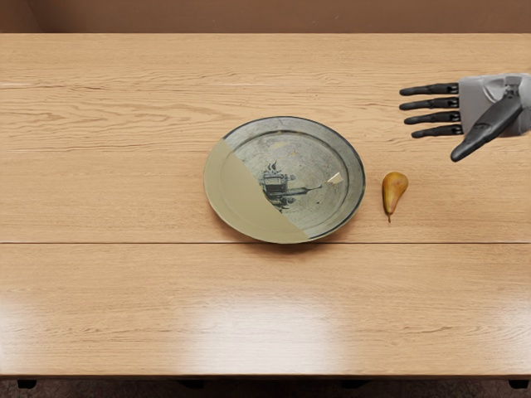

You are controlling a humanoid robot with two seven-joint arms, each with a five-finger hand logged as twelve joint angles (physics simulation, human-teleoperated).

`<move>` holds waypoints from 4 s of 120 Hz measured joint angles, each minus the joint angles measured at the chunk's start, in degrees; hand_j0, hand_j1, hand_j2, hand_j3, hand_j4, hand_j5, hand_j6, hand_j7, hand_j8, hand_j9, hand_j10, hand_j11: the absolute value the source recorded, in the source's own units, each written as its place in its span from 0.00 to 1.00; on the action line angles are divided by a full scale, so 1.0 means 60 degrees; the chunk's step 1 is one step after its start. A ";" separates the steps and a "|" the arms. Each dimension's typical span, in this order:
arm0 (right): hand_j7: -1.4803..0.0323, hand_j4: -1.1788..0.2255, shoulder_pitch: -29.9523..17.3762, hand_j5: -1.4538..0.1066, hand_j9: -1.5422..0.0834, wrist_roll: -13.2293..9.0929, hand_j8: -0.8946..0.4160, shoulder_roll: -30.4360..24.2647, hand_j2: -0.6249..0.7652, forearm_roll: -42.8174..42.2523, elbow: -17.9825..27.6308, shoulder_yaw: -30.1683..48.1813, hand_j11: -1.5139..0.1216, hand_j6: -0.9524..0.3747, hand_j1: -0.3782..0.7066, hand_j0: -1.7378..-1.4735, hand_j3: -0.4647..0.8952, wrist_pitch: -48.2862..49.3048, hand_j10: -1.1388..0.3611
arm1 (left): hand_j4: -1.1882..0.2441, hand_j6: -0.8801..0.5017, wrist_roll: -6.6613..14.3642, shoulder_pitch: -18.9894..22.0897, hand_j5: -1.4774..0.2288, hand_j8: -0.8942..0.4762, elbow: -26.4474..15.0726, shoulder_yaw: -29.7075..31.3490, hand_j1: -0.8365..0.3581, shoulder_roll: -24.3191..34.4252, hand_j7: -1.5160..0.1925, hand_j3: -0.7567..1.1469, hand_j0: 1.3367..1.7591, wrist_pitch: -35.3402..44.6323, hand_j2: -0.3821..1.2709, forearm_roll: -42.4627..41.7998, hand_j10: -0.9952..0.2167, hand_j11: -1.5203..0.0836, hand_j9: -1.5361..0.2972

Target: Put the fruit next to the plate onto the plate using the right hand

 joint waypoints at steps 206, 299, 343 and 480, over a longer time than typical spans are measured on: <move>0.95 0.81 0.4882 0.90 0.92 -0.0821 0.65 0.4326 0.44 -0.4836 0.3361 -0.7198 0.90 0.69 0.07 0.30 0.34 -0.9098 0.73 | 0.83 0.64 0.0002 0.0000 0.87 0.65 0.0000 0.0001 0.99 0.0000 0.89 0.40 0.76 0.0000 0.23 -0.0001 0.82 0.95 0.84; 0.86 0.74 0.4366 0.82 0.84 -0.0821 0.58 0.6624 0.43 -0.4749 0.3136 -0.8935 0.81 0.61 0.18 0.30 0.34 -1.1668 0.67 | 0.83 0.64 -0.0005 -0.0086 0.87 0.65 0.0000 0.0001 0.99 0.0000 0.89 0.40 0.76 0.0000 0.23 -0.0001 0.82 0.95 0.84; 0.85 0.73 0.4178 0.81 0.83 -0.0821 0.57 0.7160 0.43 -0.4737 0.2682 -0.9360 0.81 0.60 0.19 0.30 0.34 -1.1673 0.66 | 0.83 0.64 0.0000 -0.0161 0.87 0.65 0.0000 0.0001 0.99 0.0000 0.89 0.40 0.76 0.0000 0.23 -0.0001 0.82 0.95 0.84; 0.85 0.74 0.3124 0.81 0.83 -0.0821 0.57 0.8013 0.43 -0.4741 0.0569 -0.9843 0.81 0.61 0.19 0.30 0.34 -1.1674 0.66 | 0.83 0.64 0.0000 -0.0352 0.87 0.65 0.0000 0.0000 0.99 0.0000 0.89 0.40 0.76 0.0000 0.23 -0.0001 0.82 0.95 0.84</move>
